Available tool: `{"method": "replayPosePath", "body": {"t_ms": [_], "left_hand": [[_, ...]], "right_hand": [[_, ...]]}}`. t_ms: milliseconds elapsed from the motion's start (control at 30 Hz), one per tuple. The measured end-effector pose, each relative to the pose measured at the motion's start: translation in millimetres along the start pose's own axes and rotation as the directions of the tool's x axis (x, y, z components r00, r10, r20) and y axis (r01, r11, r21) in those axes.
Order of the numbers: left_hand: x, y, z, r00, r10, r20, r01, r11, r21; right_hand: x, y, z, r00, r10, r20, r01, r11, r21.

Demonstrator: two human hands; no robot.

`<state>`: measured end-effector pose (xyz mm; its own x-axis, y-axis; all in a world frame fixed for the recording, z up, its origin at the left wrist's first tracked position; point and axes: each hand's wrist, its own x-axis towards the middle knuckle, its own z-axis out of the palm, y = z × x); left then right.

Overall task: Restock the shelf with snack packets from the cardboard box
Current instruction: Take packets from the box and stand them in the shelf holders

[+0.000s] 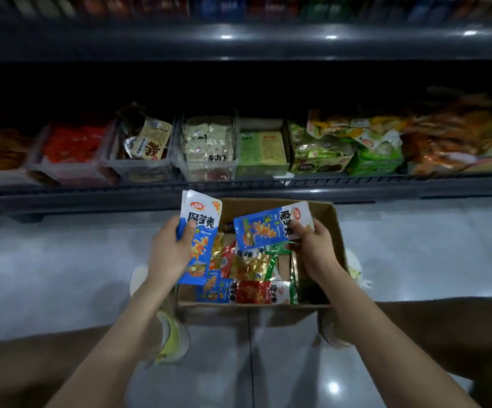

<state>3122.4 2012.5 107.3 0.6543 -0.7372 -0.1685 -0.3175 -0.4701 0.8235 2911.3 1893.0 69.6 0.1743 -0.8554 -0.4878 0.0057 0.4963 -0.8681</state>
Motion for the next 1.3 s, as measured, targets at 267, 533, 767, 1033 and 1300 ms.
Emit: {"method": "replayPosePath", "body": {"t_ms": [267, 533, 767, 1033, 1300], "left_hand": [[-12.7, 61.0, -18.8, 0.980, 0.189, 0.062, -0.195, 0.975, 0.109], [-4.2, 131.1, -25.1, 0.939, 0.339, 0.050, -0.343, 0.932, 0.117], [25.0, 182.2, -21.1, 0.894, 0.447, 0.003, -0.434, 0.867, 0.245], [44.4, 250.6, -21.7, 0.849, 0.527, -0.041, -0.514, 0.841, 0.166], [83.1, 312.5, -10.0, 0.798, 0.602, -0.028, -0.601, 0.798, 0.034]], "right_hand": [[-49.2, -79.1, -33.3, 0.974, -0.225, 0.023, 0.226, 0.974, -0.010], [-69.7, -159.7, -60.6, 0.922, -0.381, 0.066, 0.382, 0.924, -0.002], [-72.8, -228.3, -71.1, 0.852, -0.522, 0.043, 0.524, 0.848, -0.075], [-53.6, -305.0, -71.4, 0.721, -0.685, -0.106, 0.681, 0.728, -0.074], [1.8, -384.7, -87.0, 0.499, -0.829, -0.252, 0.771, 0.557, -0.309]]}}
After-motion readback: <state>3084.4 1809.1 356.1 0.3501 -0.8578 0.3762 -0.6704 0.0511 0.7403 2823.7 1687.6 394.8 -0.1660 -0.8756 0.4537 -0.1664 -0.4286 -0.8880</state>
